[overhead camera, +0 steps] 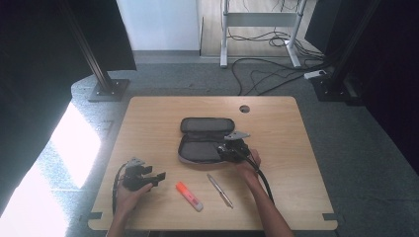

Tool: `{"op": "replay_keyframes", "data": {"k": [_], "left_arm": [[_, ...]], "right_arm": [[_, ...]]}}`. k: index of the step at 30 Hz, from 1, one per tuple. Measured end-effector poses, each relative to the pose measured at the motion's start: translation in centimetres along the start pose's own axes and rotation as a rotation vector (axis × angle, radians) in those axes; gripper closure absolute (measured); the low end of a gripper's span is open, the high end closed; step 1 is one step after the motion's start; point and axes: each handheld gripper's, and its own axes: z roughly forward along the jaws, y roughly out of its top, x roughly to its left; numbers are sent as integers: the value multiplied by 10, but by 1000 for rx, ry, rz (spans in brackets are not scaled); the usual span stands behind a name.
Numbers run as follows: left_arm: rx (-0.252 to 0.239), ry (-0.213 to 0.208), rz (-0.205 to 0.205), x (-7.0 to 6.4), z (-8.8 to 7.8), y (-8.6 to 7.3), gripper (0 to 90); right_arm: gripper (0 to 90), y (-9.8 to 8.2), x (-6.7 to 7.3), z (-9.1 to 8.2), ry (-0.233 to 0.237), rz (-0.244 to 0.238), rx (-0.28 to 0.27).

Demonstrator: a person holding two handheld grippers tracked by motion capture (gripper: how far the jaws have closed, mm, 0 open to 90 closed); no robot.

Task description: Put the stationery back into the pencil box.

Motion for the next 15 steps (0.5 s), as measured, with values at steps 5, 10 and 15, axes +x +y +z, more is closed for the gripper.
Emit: {"op": "replay_keyframes", "data": {"k": [5, 10, 15], "left_arm": [[0, 0, 0, -1, 0, 0, 280], [-3, -1, -1, -1, -1, 0, 280], [1, -5, 2, -2, 0, 0, 279]], "right_arm": [[457, -9, 2, -18, 37, 25, -40], [456, -16, 6, -30, 61, 32, -58], [461, -25, 14, -42, 87, 31, -79]]}}
